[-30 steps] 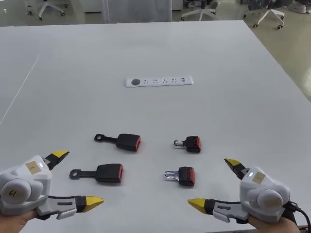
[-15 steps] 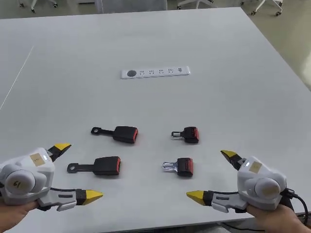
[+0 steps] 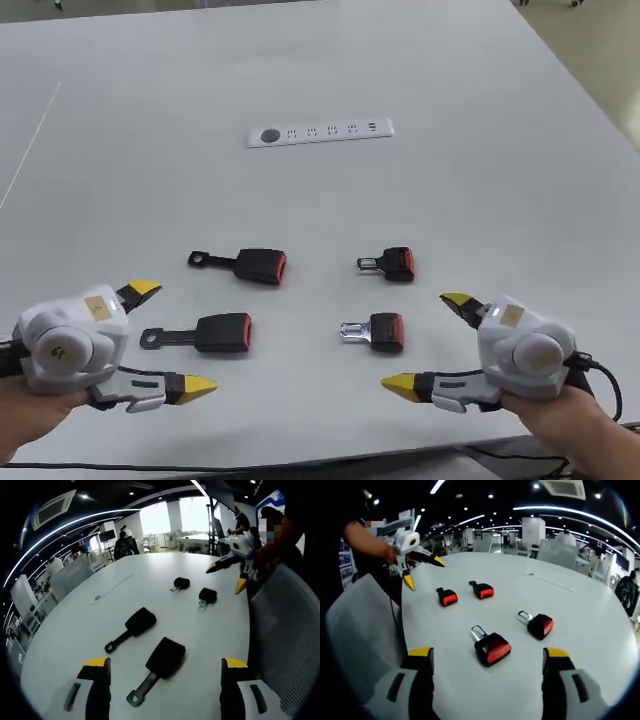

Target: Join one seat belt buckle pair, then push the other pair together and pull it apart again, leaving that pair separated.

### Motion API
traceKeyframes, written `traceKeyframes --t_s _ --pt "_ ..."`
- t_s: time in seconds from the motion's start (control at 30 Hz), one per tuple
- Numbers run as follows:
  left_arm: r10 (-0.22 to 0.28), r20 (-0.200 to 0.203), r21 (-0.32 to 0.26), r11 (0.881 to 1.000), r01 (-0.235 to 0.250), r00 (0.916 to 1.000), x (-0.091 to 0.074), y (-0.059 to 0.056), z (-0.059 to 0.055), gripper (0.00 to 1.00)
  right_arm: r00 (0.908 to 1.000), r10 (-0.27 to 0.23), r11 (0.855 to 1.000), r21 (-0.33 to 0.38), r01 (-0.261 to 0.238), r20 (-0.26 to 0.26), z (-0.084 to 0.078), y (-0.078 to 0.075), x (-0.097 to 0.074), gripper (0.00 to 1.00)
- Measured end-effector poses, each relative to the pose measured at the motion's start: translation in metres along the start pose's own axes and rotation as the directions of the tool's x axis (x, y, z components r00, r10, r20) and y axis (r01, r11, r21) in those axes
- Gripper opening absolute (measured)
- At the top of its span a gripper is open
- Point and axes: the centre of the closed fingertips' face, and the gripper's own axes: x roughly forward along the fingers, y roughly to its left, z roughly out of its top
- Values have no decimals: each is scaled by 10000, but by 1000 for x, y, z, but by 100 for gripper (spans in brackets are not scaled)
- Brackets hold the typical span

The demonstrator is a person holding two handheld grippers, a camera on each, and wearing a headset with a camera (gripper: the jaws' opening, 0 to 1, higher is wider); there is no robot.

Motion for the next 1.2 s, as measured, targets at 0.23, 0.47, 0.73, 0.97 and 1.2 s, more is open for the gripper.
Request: traceKeyframes --t_s 0.23,0.47,0.73,0.97,1.2 --pt "-499 -507 491 9974 524 9975 15 4 -6 91 9992 390 9992 -25 -391 -122 0 0 14 89" --pt "-966 -972 974 9896 1061 9906 37 7 -13 88 9963 776 9970 13 -776 -374 -5 1 30 85" --pt "-1485 -1390 1087 9804 1641 9791 58 5 -22 84 9890 1353 9908 34 -1354 -597 -8 1 40 83" --pt "-1762 -1880 1223 9719 2010 9662 67 9 -37 82 9773 1929 9810 -25 -1939 -874 -11 2 46 80" --pt "-2132 -2177 1458 9578 2477 9525 71 5 -45 74 9651 2363 9709 -114 -2391 -1128 -13 1 48 75"
